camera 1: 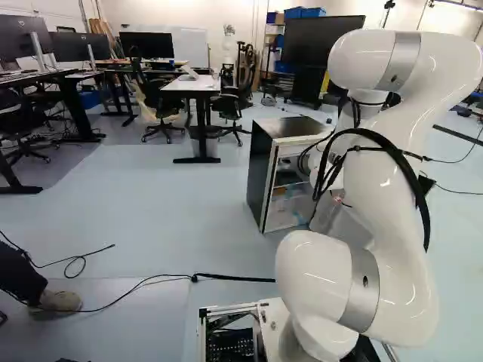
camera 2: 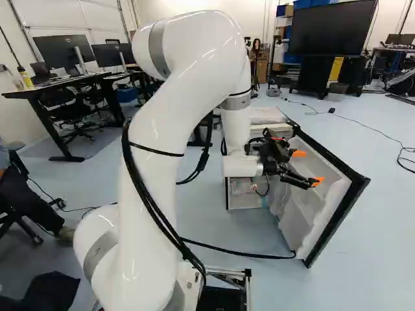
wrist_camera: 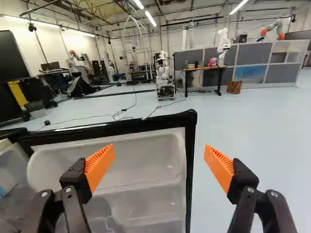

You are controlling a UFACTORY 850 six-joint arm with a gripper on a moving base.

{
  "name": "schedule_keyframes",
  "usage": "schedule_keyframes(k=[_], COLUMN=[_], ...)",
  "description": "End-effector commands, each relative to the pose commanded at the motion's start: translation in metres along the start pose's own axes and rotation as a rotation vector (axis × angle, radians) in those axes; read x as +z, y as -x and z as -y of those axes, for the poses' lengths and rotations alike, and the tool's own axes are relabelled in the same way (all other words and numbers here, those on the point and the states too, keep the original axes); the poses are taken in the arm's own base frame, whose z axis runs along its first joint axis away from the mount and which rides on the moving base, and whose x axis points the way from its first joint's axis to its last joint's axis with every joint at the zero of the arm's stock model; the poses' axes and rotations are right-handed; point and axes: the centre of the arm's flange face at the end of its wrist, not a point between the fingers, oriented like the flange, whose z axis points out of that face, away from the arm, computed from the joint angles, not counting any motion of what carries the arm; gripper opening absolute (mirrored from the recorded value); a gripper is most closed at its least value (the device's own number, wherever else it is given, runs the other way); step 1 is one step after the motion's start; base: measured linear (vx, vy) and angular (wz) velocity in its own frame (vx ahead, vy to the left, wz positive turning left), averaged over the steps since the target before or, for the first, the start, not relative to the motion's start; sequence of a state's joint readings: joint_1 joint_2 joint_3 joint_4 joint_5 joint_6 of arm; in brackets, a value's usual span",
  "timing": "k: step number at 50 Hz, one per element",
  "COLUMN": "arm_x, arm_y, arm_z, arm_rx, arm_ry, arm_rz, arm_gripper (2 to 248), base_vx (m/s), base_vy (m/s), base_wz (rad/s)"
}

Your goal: Open the fridge door

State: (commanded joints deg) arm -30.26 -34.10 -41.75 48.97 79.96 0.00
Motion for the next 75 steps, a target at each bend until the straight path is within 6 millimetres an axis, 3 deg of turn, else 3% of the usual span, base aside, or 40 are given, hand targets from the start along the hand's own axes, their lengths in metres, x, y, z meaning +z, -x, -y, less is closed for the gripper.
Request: schedule_keyframes(k=[45,75], arm_x=[-0.098,-0.113], arm_y=[-0.007,-0.012], arm_z=[-0.014,-0.012], arm_rx=[-0.111,-0.116], arm_ry=[-0.362,-0.420], arm_rz=[0.068,0.085], arm_gripper=[247,247], base_vx=[0.000,0.000], base_vy=[0.000,0.000], base_wz=[0.000,0.000])
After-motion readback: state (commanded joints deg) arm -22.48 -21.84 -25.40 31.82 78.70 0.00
